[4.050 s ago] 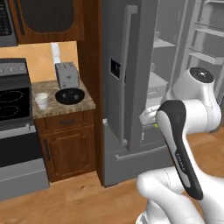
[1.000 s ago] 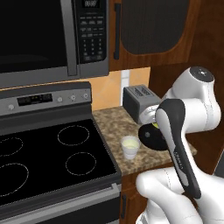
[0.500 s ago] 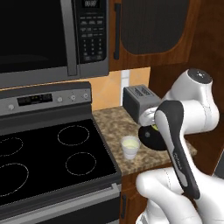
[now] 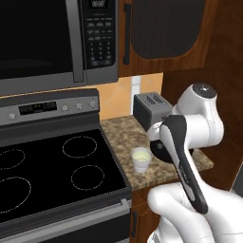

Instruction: Grab a lemon wedge from the fridge and one ice cube from the ice bowl, and put them in the glass of lemonade.

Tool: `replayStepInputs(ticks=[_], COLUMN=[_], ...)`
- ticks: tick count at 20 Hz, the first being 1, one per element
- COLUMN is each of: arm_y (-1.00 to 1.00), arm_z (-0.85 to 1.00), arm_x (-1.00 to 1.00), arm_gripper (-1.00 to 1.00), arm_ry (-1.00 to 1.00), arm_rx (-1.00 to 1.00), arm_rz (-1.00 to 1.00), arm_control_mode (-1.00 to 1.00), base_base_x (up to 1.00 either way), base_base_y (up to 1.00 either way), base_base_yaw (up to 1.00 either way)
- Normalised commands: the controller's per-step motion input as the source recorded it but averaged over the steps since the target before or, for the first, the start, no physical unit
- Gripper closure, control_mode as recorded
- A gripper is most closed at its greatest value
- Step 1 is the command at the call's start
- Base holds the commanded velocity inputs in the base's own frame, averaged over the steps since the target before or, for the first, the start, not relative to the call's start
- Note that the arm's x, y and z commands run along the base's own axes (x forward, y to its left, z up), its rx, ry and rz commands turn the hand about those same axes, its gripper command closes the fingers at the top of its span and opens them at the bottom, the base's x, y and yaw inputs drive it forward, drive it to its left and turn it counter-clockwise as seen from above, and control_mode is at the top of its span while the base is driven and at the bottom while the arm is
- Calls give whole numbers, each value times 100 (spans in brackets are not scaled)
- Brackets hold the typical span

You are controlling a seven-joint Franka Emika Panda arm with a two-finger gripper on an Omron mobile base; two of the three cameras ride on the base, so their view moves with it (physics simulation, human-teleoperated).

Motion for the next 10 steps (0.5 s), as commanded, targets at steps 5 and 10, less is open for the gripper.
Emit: replayStepInputs(ticks=[5, 10], arm_y=[12, 6], arm_z=[-37, -39], arm_x=[24, 9], arm_gripper=[100, 100], arm_ry=[1, 5], arm_rx=[-4, -3], arm_rz=[0, 0], arm_control_mode=[-100, -100], base_base_x=[0, 0], base_base_y=[0, 0], base_base_yaw=[0, 0])
